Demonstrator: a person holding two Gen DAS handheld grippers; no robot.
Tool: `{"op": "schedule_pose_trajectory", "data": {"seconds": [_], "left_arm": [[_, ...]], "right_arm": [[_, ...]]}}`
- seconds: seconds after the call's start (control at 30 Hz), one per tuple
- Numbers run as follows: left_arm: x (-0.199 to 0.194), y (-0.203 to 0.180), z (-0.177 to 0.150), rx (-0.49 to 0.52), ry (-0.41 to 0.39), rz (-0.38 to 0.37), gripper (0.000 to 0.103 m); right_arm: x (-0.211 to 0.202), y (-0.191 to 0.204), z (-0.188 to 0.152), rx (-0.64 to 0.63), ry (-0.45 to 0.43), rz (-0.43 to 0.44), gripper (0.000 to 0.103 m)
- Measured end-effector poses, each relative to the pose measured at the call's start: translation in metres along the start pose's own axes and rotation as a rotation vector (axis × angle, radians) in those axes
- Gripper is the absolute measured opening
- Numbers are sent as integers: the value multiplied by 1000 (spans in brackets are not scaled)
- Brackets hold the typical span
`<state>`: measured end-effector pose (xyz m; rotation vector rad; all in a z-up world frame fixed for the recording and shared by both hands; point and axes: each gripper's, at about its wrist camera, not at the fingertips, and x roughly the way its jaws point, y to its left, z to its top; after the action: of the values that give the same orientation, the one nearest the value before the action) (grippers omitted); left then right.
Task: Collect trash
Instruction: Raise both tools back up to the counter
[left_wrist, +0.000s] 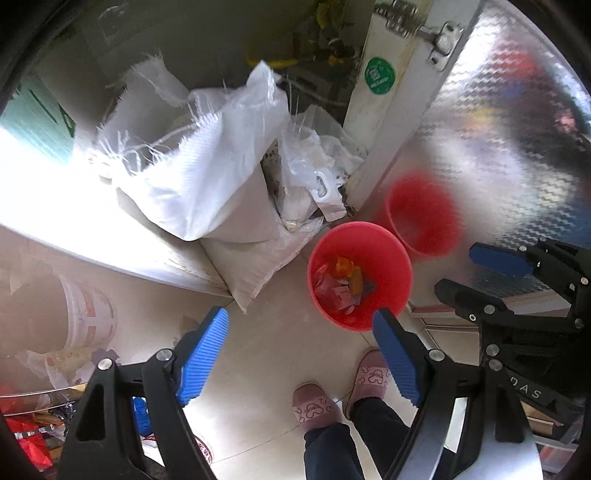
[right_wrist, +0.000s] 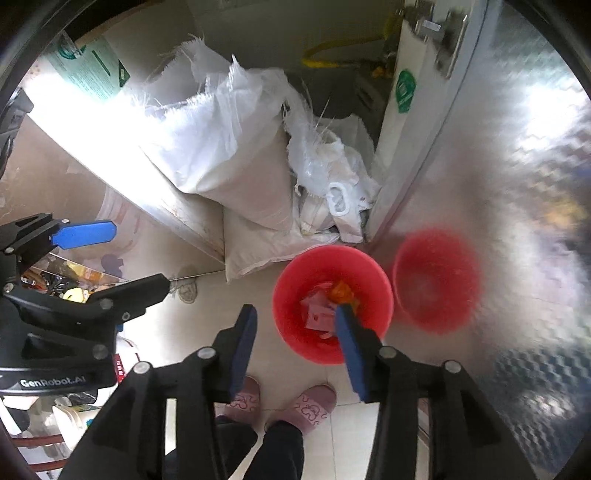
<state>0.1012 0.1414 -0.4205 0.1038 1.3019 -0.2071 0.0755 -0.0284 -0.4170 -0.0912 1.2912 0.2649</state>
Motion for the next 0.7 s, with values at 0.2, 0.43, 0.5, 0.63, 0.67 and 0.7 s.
{"op": "schedule_pose_trajectory", "data": {"seconds": [0.2,0.43,0.5,0.63,0.67,0.7], "left_arm": [[-49,-6,-2,-6,-4,-21,79],[-134,-16,2,21,-75,-24,79],[-158,-18,5,42,-98,-29,79],[-204,-21,12,80,-148,-44,79],[-213,-21,15,84,-158,-51,79],[-223,-20,17,88,-168,-62,79]], "right_arm": [[-54,8,-2,74,-22,-42,53],[-135,22,2,170,-78,-118,58],[-159,26,4,184,-99,-141,60],[-206,33,9,205,-153,-194,65],[-217,35,10,208,-169,-214,66],[-229,37,11,214,-182,-237,68]]}}
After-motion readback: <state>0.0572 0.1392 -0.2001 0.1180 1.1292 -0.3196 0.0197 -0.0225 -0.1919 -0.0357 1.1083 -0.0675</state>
